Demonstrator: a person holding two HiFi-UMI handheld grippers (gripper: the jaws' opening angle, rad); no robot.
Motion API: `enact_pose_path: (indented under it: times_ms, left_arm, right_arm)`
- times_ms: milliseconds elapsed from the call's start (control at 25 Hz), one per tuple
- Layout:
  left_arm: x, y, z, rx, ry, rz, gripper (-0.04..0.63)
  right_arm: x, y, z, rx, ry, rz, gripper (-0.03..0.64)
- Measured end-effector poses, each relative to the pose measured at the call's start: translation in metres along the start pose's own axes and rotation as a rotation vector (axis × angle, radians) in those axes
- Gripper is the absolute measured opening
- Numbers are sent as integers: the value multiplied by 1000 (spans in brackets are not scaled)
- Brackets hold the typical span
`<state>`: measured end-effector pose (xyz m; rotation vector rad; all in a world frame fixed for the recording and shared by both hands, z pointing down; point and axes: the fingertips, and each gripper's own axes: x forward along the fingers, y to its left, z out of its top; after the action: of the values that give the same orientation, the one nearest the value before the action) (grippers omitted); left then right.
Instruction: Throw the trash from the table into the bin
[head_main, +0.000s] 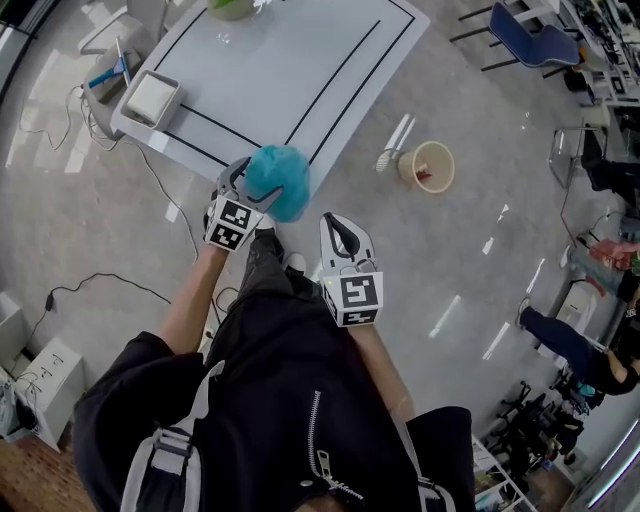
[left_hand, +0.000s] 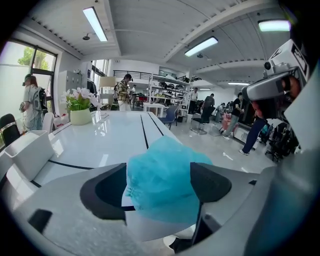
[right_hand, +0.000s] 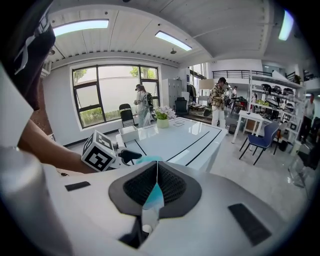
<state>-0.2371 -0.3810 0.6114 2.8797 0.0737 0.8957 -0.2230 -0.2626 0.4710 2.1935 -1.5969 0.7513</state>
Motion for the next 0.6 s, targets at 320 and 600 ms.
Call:
enact_pose_path:
  times_ms: [320,600]
  left_arm:
    - [21,-8,-10,-4,64,-39,385]
    - [33,-10,-22,47,142,-65,382]
  right_arm:
    - [-1,-17,-3,28,16,-29,11]
    - [11,-22,1,53,11,-36,11]
